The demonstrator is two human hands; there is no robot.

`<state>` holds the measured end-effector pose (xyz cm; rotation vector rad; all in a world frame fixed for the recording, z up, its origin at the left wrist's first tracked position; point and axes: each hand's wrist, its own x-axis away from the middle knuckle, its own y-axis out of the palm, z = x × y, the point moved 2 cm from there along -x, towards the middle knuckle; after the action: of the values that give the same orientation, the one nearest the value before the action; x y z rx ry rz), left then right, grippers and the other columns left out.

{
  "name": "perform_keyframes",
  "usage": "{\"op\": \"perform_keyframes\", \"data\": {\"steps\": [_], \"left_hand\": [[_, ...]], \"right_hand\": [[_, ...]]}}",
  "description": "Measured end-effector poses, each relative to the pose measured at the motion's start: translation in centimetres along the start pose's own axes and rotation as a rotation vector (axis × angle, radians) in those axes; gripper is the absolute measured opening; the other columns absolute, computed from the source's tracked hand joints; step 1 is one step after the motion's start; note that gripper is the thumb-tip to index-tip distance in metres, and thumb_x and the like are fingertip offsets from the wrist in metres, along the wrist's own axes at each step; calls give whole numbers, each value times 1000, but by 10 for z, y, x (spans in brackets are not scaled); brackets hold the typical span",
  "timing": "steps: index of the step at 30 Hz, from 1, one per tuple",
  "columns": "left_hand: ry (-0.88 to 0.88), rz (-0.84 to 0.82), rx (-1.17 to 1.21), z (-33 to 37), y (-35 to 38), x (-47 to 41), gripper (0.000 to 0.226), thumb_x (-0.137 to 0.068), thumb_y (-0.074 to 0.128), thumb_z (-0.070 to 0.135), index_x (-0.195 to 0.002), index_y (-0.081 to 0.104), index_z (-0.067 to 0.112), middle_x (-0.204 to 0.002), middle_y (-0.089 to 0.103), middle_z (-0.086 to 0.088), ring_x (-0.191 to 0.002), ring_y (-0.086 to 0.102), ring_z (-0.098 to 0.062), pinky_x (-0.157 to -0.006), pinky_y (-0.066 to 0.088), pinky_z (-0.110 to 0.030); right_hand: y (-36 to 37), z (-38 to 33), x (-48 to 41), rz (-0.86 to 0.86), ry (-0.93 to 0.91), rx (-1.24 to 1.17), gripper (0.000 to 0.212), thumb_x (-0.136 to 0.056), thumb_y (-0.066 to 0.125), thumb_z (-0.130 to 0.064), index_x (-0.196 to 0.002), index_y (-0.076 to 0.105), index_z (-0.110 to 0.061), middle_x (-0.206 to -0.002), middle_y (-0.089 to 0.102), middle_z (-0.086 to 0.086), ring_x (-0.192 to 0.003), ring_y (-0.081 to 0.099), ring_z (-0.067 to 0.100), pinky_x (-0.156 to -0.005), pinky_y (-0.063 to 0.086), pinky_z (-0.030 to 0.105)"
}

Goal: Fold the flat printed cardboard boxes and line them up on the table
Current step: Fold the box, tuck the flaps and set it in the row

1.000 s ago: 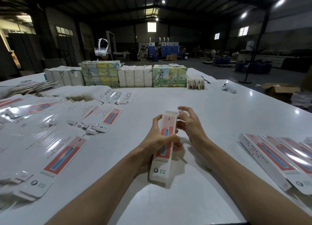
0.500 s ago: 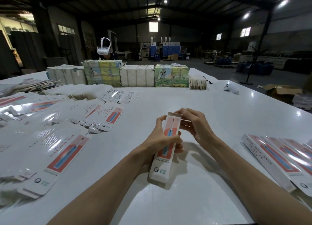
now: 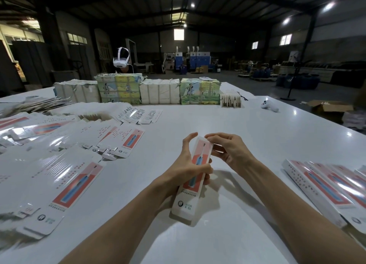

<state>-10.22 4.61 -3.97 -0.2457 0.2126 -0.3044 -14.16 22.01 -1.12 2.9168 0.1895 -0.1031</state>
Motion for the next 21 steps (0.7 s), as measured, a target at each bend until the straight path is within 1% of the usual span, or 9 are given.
{"op": "perform_keyframes", "data": {"steps": [2, 4, 6, 8, 11, 13, 15, 18, 21], "left_hand": [[12, -28, 14, 0, 0, 1, 104, -76, 84, 30, -150, 16, 58, -122, 57, -6, -90, 76, -15, -69, 61, -25], [19, -35, 27, 0, -1, 1, 99, -76, 84, 29, -148, 20, 56, -122, 58, -9, -86, 76, -17, -69, 61, -26], [14, -19, 60, 1, -3, 1, 94, -76, 83, 26, -144, 24, 53, -120, 59, -12, -78, 76, -22, -68, 61, -28], [1, 18, 105, 2, -5, 0, 94, -75, 84, 24, -144, 25, 50, -119, 60, -12, -76, 76, -24, -69, 62, -31], [-1, 77, 182, 5, -7, 0, 96, -74, 86, 23, -144, 26, 51, -119, 58, -16, -77, 76, -28, -70, 63, -34], [6, 110, 203, 8, -8, 2, 96, -73, 87, 23, -142, 27, 53, -119, 58, -17, -77, 76, -29, -71, 64, -37], [14, 104, 222, 11, -9, 4, 95, -75, 87, 22, -142, 28, 52, -118, 58, -18, -76, 75, -28, -72, 64, -39], [15, 70, 256, 13, -9, 8, 94, -77, 86, 20, -144, 27, 49, -119, 60, -18, -77, 74, -27, -72, 64, -39], [23, 59, 261, 13, -6, 8, 92, -78, 85, 22, -144, 27, 48, -122, 60, -17, -79, 74, -27, -74, 63, -38]], "right_hand": [[0, -1, 1, -20, -9, 25, 13, -98, 68, -6, -97, 80, -1, -101, 78, 18, -97, 78, 31, -72, 63, 37], [-1, -3, 2, -50, -7, 17, 14, -98, 69, -8, -100, 81, -2, -103, 78, 18, -100, 77, 30, -74, 63, 36], [0, -4, 3, -104, -1, -6, 17, -99, 69, -10, -107, 81, -3, -108, 78, 18, -106, 76, 30, -78, 63, 35], [5, -4, 5, -167, -24, -22, 21, -100, 67, -11, -116, 78, -4, -114, 77, 16, -109, 75, 28, -84, 63, 33], [12, -1, 7, -146, -125, 49, 26, -98, 72, -17, -123, 73, -8, -115, 77, 12, -109, 75, 28, -90, 62, 36], [16, 0, 10, -125, -194, 140, 26, -98, 72, -22, -121, 71, -9, -112, 78, 8, -108, 75, 28, -91, 63, 37], [18, -3, 13, -121, -274, 226, 23, -99, 71, -25, -117, 71, -10, -109, 78, 6, -106, 76, 27, -89, 63, 37], [19, -10, 17, -112, -402, 352, 15, -102, 68, -24, -109, 73, -10, -107, 77, 3, -102, 76, 24, -85, 64, 36], [19, -13, 18, -88, -445, 440, 12, -103, 67, -21, -104, 73, -11, -102, 77, -1, -95, 78, 21, -81, 65, 36]]}}
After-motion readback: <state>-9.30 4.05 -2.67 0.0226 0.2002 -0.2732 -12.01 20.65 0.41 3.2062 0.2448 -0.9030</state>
